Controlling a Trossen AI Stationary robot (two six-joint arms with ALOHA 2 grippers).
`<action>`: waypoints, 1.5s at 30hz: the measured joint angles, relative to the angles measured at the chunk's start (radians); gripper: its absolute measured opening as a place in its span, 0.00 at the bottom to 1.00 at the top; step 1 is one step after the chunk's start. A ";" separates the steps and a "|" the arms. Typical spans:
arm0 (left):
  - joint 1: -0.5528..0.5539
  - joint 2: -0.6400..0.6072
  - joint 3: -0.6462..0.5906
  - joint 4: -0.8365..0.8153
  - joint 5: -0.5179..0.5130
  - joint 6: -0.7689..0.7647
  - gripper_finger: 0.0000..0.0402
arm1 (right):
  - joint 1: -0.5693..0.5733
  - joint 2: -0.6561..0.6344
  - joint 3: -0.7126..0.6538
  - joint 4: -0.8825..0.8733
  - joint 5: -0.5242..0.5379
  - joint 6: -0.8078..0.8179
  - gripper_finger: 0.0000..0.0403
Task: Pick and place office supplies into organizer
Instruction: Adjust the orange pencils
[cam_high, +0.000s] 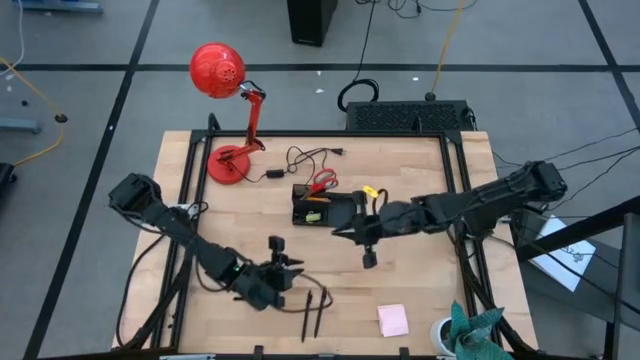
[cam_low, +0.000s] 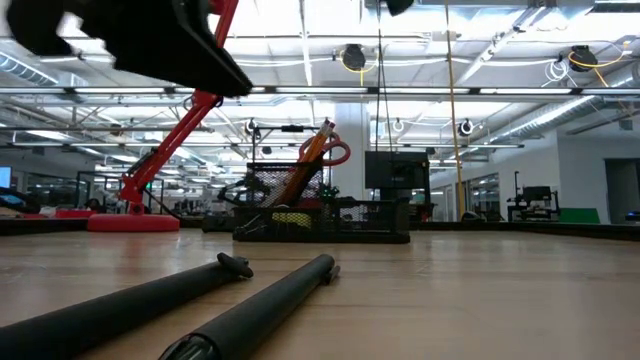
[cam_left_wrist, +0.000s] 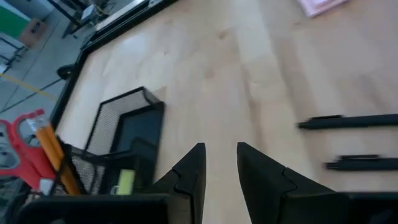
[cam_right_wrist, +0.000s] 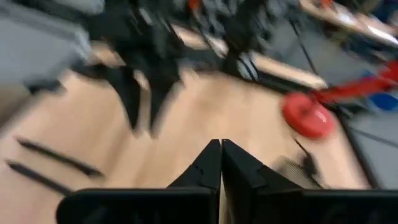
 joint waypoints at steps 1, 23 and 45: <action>0.014 0.000 0.000 0.000 0.003 0.014 0.24 | -0.019 -0.013 -0.043 0.062 -0.042 0.005 0.00; 0.511 -0.043 0.001 0.238 0.606 0.333 0.24 | -0.231 -0.489 -0.715 0.609 -0.147 0.250 0.00; 0.765 -0.038 0.001 0.208 0.750 0.277 0.24 | -0.230 -0.533 -0.716 0.568 -0.150 0.216 0.00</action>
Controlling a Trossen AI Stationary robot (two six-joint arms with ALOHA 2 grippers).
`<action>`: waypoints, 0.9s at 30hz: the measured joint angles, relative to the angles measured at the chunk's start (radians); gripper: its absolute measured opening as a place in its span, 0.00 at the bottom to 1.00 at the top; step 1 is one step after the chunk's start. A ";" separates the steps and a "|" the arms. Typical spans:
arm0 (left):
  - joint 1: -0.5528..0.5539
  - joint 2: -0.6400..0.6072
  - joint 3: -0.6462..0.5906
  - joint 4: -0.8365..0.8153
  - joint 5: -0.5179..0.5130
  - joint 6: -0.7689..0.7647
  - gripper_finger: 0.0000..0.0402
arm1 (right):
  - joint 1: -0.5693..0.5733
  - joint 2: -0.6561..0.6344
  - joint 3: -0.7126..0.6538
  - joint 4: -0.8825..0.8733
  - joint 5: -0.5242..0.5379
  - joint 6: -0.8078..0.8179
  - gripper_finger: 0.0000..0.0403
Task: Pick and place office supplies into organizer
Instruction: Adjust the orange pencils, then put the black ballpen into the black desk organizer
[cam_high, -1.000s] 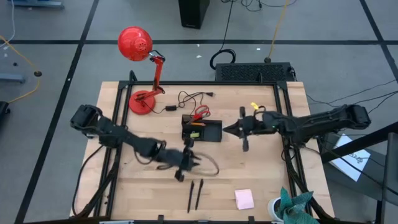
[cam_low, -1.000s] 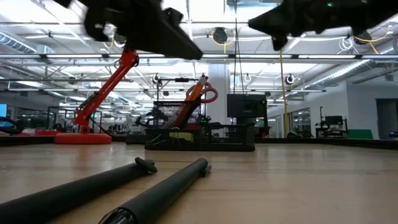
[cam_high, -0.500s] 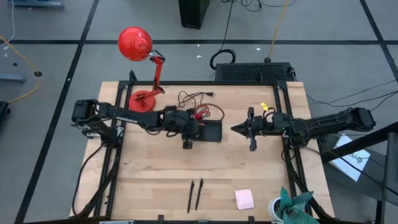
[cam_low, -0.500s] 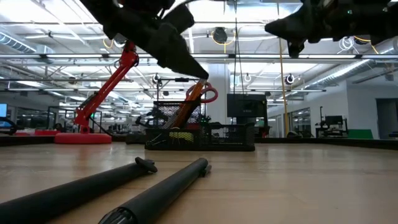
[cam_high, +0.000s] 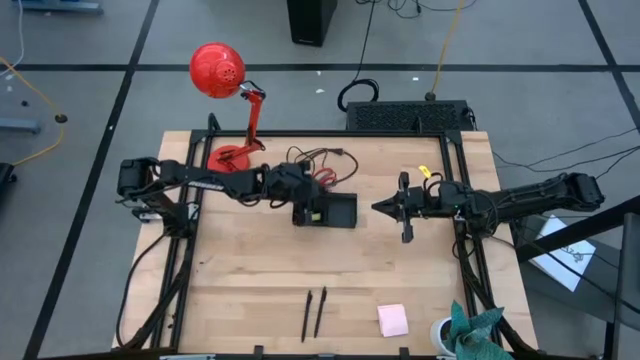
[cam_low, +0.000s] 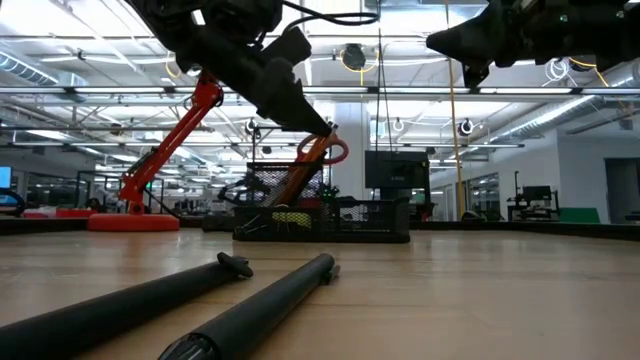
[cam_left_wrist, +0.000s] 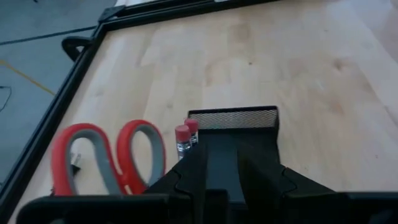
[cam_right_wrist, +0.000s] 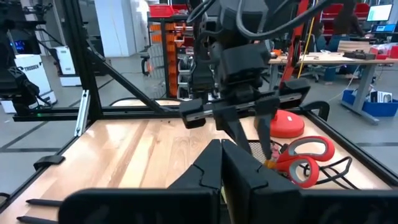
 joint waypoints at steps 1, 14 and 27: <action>0.004 0.000 0.000 0.000 0.000 -0.006 0.24 | 0.000 0.000 0.000 0.000 0.000 0.000 0.00; 0.045 0.000 0.000 -0.006 -0.026 -0.017 0.24 | 0.000 0.000 0.000 0.001 0.003 0.000 0.00; -0.170 -0.285 0.038 -0.212 -0.021 -0.032 0.24 | 0.000 0.000 0.000 -0.034 0.001 0.007 0.00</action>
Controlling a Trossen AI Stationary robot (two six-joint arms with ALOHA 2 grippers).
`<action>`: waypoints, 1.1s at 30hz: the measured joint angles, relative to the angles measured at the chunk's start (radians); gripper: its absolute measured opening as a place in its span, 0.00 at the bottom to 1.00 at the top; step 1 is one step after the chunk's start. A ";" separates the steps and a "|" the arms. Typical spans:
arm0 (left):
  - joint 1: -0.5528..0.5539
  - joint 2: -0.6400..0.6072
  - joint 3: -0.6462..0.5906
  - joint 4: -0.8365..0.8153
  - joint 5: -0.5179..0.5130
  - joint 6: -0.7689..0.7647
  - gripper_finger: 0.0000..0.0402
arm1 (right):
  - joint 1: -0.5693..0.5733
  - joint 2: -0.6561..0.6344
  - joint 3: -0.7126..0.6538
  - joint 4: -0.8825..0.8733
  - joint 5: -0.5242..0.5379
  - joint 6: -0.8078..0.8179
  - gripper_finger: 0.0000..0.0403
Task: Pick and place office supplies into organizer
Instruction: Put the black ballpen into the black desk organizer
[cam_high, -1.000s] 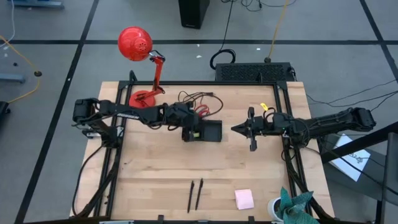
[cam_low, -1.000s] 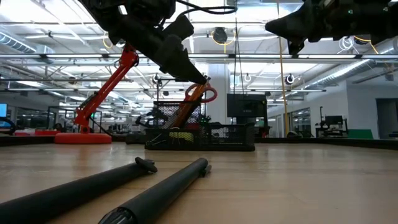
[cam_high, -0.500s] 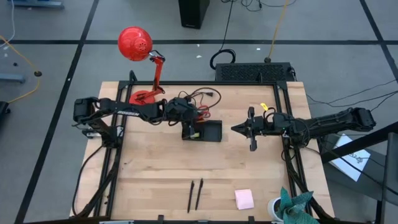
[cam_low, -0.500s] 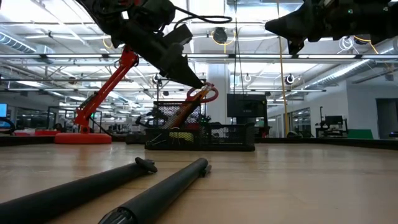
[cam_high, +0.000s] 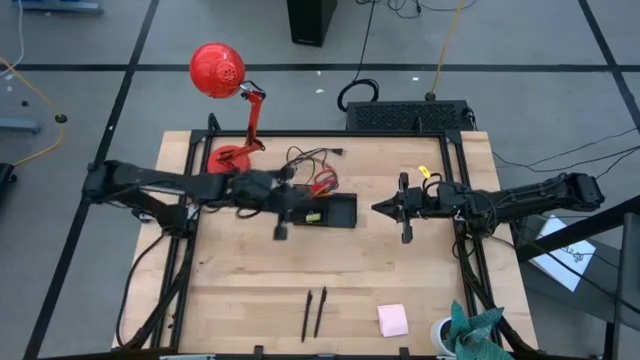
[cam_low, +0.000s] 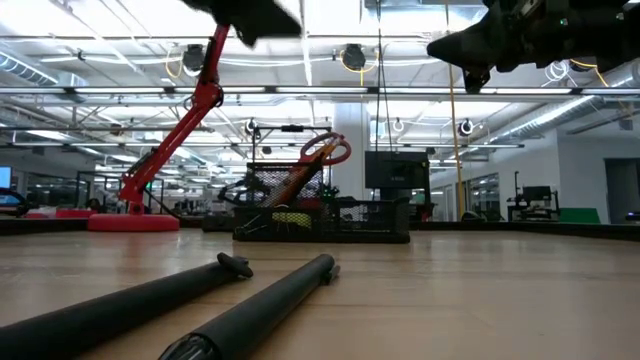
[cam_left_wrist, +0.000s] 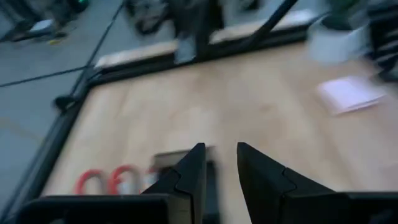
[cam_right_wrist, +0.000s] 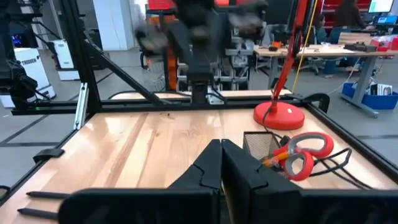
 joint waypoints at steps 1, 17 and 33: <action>-0.029 -0.029 0.003 -0.025 0.001 -0.017 0.24 | 0.000 0.000 0.000 -0.007 -0.001 0.004 0.00; -0.388 -0.212 -0.412 0.451 -0.159 -0.215 0.24 | 0.001 0.003 -0.066 0.059 -0.054 0.061 0.00; -0.587 0.238 -0.360 0.538 -0.248 -0.729 0.24 | 0.027 0.033 -0.071 0.084 -0.052 0.052 0.00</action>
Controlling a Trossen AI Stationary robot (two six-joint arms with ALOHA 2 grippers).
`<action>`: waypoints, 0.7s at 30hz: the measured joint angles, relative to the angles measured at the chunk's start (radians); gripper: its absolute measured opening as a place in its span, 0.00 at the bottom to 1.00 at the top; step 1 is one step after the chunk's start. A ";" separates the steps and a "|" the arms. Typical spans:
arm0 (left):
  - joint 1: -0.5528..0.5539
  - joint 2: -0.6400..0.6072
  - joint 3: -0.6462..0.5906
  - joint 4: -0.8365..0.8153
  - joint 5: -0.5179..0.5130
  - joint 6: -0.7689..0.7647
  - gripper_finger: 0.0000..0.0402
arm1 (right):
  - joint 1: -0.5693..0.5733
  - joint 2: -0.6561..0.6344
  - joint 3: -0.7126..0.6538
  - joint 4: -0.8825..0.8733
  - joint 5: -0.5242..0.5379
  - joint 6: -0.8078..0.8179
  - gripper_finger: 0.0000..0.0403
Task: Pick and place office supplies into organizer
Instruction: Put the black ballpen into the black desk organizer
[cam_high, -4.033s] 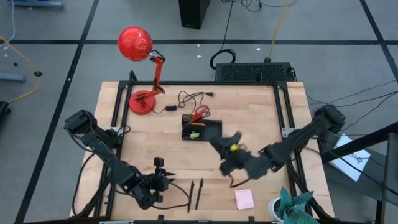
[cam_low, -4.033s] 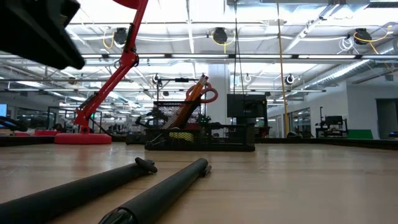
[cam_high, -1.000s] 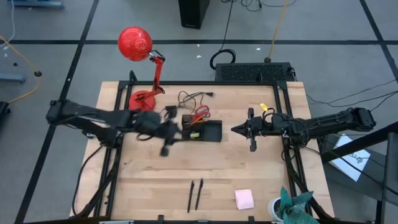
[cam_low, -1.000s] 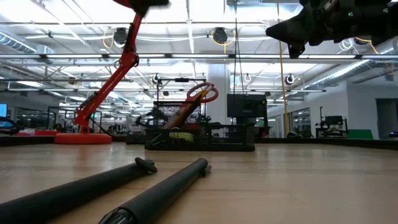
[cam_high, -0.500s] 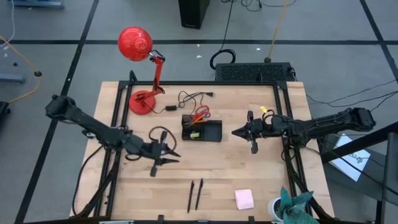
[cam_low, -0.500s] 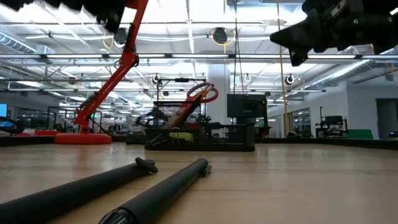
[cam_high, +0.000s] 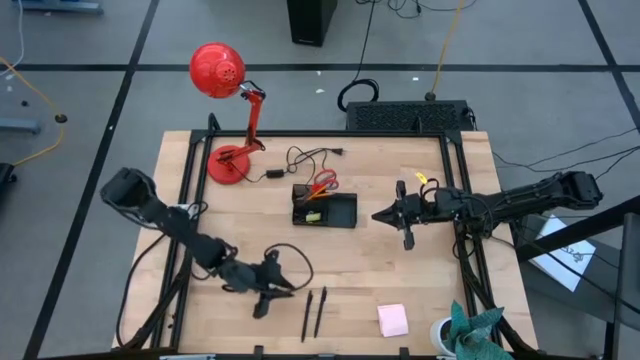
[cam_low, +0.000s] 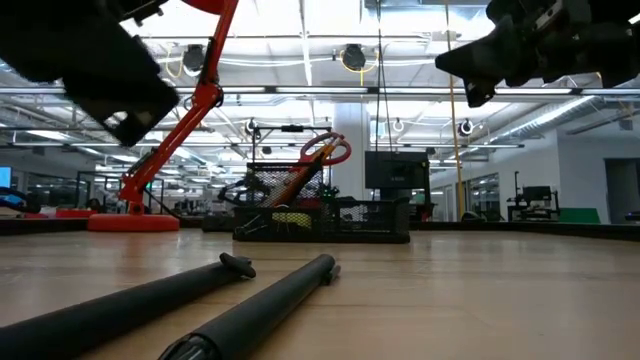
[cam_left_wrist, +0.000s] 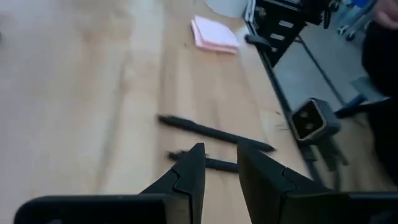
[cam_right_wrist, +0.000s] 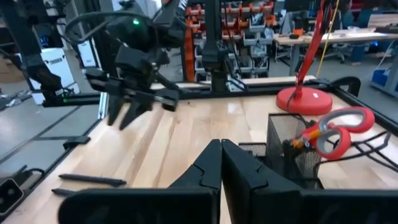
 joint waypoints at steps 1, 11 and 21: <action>-0.010 0.014 0.007 0.000 0.000 -0.039 0.24 | 0.000 0.000 0.000 -0.003 -0.001 -0.005 0.00; -0.107 0.145 0.154 0.039 -0.129 -0.149 0.24 | -0.001 -0.013 0.000 -0.013 -0.088 -0.052 0.00; -0.147 0.161 0.263 0.036 -0.298 0.029 0.24 | -0.080 -0.189 -0.082 -0.022 -0.196 -0.072 0.00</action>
